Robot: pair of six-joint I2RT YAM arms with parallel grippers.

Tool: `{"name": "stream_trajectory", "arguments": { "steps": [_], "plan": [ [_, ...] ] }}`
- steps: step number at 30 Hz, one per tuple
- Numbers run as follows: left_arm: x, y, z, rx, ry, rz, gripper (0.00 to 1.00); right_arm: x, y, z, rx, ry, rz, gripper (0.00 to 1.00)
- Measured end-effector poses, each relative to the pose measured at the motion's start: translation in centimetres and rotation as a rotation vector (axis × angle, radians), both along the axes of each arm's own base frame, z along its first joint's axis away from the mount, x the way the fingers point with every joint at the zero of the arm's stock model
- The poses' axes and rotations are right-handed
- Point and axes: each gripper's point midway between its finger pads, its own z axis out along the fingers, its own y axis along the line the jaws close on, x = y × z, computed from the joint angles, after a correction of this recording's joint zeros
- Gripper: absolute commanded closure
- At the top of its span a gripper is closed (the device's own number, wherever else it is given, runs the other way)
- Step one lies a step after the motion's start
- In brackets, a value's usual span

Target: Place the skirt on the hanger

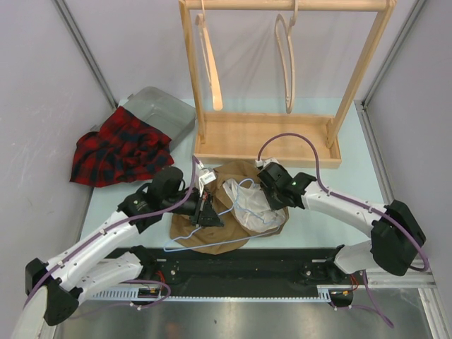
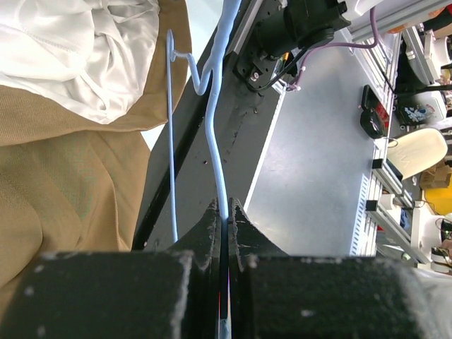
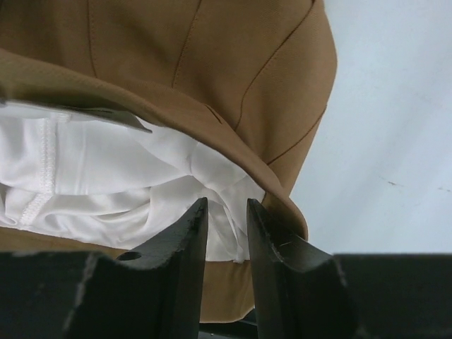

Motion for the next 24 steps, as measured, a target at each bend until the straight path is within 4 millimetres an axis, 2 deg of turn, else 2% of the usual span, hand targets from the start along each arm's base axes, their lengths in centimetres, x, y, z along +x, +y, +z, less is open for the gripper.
{"name": "stream_trajectory", "arguments": {
  "steps": [11,18,21,24],
  "plan": [
    [0.3,-0.2,-0.7,0.024,0.014,0.006,1.00,-0.7,0.3,-2.4,-0.069,0.055,0.039,0.75],
    [0.4,-0.2,-0.7,0.027,0.012,0.009,1.00,-0.7,0.1,-2.6,-0.080,0.057,0.036,0.75],
    [0.4,-0.2,-0.7,0.028,0.011,0.011,1.00,-0.7,0.2,-2.6,-0.079,0.060,0.037,0.71],
    [0.4,-0.3,-0.6,0.028,0.010,0.011,1.00,-0.9,0.3,-2.7,-0.073,0.071,0.043,0.63]
  ]
}}
